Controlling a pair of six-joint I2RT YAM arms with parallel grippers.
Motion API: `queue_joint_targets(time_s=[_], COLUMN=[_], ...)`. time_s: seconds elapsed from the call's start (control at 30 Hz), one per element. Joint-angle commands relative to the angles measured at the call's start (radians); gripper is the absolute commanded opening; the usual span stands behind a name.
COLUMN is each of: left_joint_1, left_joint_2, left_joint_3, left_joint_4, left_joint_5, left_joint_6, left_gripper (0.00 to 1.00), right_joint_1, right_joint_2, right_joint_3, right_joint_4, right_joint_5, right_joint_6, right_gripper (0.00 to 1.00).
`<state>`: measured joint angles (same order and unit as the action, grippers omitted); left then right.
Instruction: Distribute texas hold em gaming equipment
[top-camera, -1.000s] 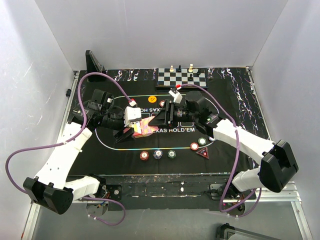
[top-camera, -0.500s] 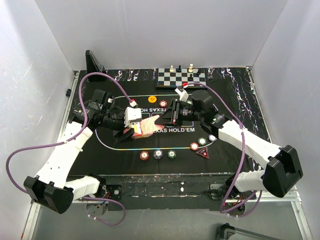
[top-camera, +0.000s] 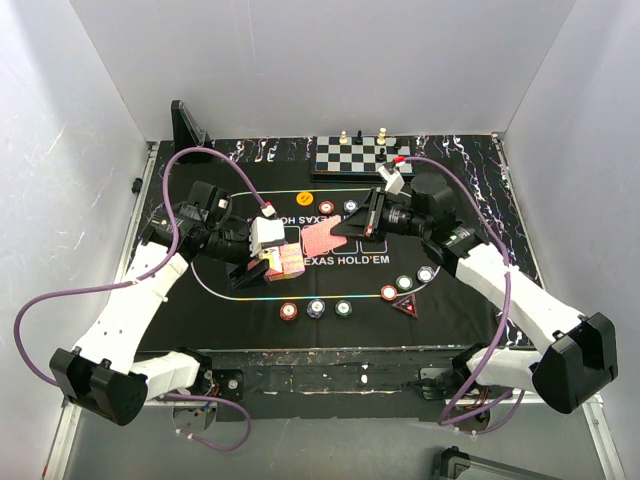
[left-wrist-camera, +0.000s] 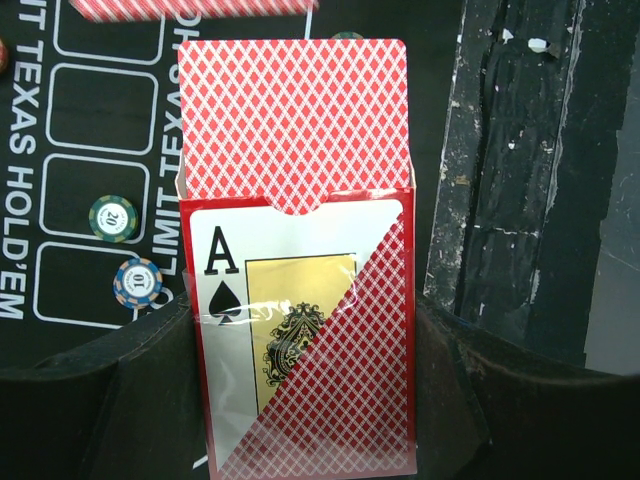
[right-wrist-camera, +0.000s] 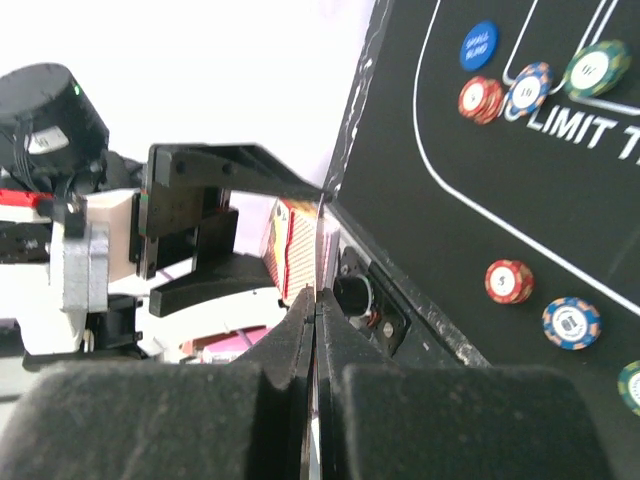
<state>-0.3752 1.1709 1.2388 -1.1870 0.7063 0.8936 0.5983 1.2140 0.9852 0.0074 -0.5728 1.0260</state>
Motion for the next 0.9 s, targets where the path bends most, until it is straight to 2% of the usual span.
queue_joint_targets(time_s=[0.0, 0.1, 0.3, 0.63, 0.77, 0.87], left_joint_1=[0.004, 0.004, 0.004, 0.005, 0.007, 0.007], left_joint_2=[-0.014, -0.045, -0.036, -0.043, -0.043, -0.043], left_joint_3=[0.033, 0.033, 0.106, 0.125, 0.122, 0.126], left_joint_4=[-0.037, -0.068, -0.151, -0.135, -0.132, -0.129], left_joint_5=[0.009, 0.007, 0.022, 0.041, 0.044, 0.050], left_joint_6=[0.011, 0.013, 0.024, -0.007, -0.015, -0.030], left_gripper=[0.00, 0.00, 0.00, 0.00, 0.00, 0.00], right_joint_1=[-0.069, -0.098, -0.089, 0.083, 0.113, 0.124], right_joint_2=[-0.002, 0.071, 0.410, 1.042, 1.217, 1.303], right_joint_3=[0.058, 0.088, 0.268, 0.864, 1.039, 1.093], right_joint_4=[-0.006, -0.006, 0.074, 0.077, 0.075, 0.121], right_joint_5=[-0.021, -0.029, -0.088, -0.139, -0.122, -0.105], right_joint_6=[-0.043, -0.075, -0.066, -0.014, 0.037, 0.097], right_gripper=[0.01, 0.01, 0.01, 0.01, 0.01, 0.01])
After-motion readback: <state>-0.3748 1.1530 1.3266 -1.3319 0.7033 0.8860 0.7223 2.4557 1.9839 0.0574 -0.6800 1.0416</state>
